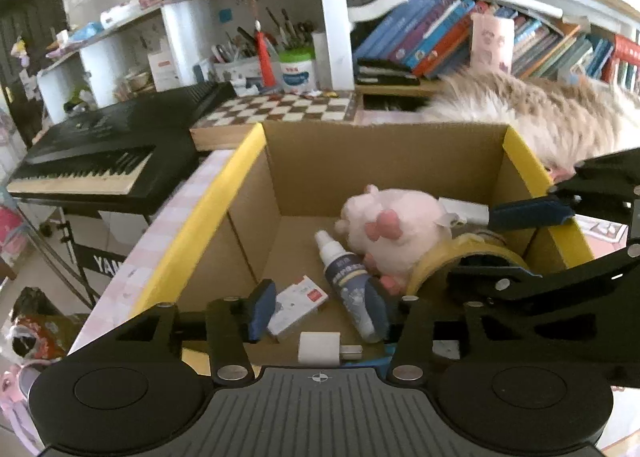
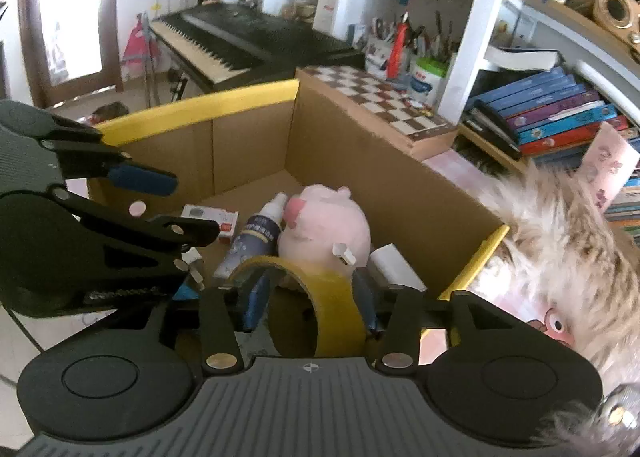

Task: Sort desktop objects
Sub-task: 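Lower the charger and tape roll into the box and open both tools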

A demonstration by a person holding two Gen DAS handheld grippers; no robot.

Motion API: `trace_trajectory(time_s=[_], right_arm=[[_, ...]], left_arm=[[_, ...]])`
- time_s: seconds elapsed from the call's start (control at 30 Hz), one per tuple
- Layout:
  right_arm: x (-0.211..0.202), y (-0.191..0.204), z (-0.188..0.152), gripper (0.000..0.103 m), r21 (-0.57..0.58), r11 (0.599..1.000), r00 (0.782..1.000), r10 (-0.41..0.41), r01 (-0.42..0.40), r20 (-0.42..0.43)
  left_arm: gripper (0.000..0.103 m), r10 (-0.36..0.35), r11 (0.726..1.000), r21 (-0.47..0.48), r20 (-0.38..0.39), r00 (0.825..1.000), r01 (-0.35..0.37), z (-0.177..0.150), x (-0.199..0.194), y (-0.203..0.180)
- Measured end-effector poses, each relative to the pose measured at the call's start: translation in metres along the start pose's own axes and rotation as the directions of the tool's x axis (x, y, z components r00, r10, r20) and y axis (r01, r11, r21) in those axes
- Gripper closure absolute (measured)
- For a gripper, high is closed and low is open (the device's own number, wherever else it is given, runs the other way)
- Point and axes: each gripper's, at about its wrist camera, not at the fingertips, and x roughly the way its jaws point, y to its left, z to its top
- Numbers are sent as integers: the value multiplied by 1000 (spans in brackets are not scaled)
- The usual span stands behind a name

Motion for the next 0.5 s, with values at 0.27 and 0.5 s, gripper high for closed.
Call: trace_trajectory(time_s=[0.27,0.5], right_arm=[[-32,2,-5,50,98,994,996,-60,54,62],[-64,6,-14,48,183,973,982,-160,140,98]], left_arm=[[38,-35,999,-18,70,997,36,-1,-29,2],[30,-110,993,-36,127,986,116,-4,-50,4]])
